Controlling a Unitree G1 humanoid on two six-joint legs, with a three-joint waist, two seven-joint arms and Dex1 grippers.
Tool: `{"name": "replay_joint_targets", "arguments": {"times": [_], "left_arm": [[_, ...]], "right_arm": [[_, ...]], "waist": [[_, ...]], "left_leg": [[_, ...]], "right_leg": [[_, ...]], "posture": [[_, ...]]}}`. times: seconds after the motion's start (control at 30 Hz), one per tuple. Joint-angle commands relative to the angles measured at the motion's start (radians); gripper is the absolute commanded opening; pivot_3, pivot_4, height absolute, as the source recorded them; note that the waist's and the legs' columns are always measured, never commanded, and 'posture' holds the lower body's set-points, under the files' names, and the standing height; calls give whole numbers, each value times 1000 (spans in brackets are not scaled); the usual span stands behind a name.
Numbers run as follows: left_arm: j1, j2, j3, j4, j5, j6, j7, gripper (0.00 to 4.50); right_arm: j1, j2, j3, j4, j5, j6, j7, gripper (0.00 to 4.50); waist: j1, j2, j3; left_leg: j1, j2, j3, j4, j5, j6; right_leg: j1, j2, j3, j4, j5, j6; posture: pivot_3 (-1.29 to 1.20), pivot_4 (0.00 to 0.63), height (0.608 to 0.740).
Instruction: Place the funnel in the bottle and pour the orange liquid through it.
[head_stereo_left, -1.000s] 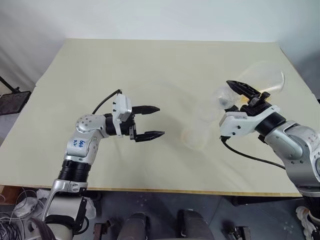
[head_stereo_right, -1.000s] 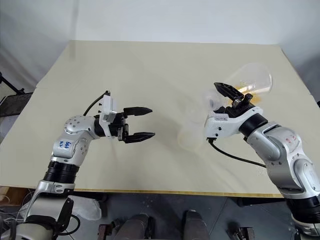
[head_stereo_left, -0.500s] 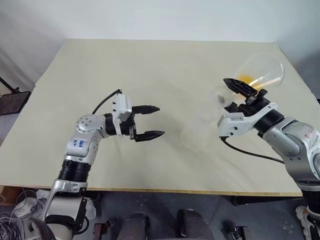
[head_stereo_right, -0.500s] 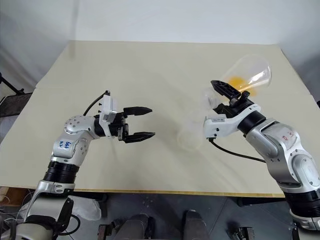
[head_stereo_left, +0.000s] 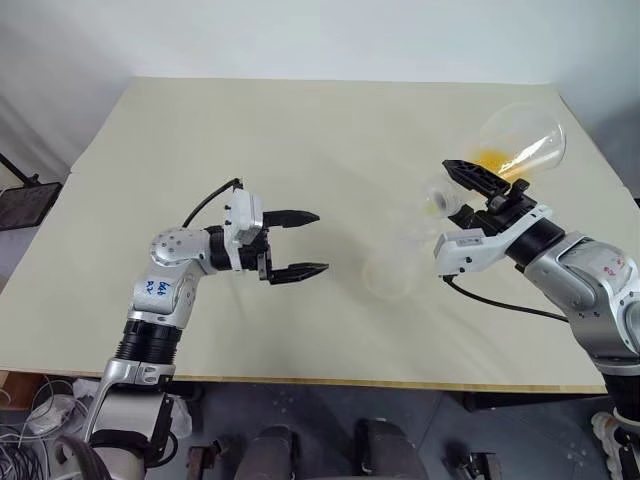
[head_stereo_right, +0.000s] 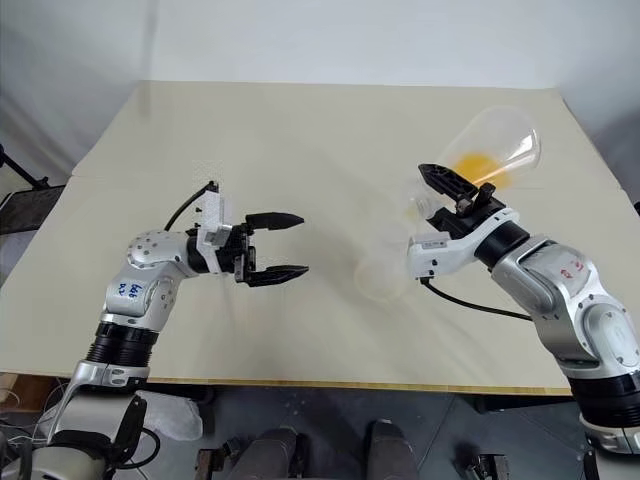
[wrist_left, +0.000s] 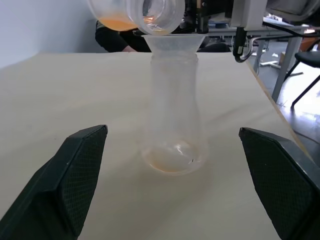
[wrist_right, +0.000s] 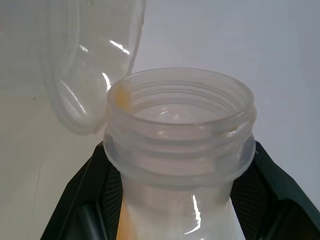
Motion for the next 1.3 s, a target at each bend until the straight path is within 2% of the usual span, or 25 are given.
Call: {"name": "replay_joint_targets", "arguments": {"times": [0.03,0.23,0.47,1.3], "left_arm": [[-19,15,13,10,3,-54,-37,4500],[-21,25,2,44,5,-102,-103,4500],[-42,23,6,56,-12,-71,-132,4500],[-66,20,8,55,-14,-25,-144,4500]], "right_arm": [[-23,-17,-37,-23,-1,-16,-21,2439],[-32,-30,-41,-7,-5,-38,-23,2439],[-44,-48,-44,8,-3,-63,-21,2439],[-77,-64,-36,35,-31,-138,-32,2439]], "waist": [[0,0,0],[0,0,0],[0,0,0],[-1,0,0]], "left_leg": [[0,0,0,0,0,0],[0,0,0,0,0,0],[0,0,0,0,0,0],[0,0,0,0,0,0]], "right_leg": [[0,0,0,0,0,0],[0,0,0,0,0,0],[0,0,0,0,0,0],[0,0,0,0,0,0]], "posture": [[0,150,740],[0,150,740],[0,150,740],[0,150,740]]}}
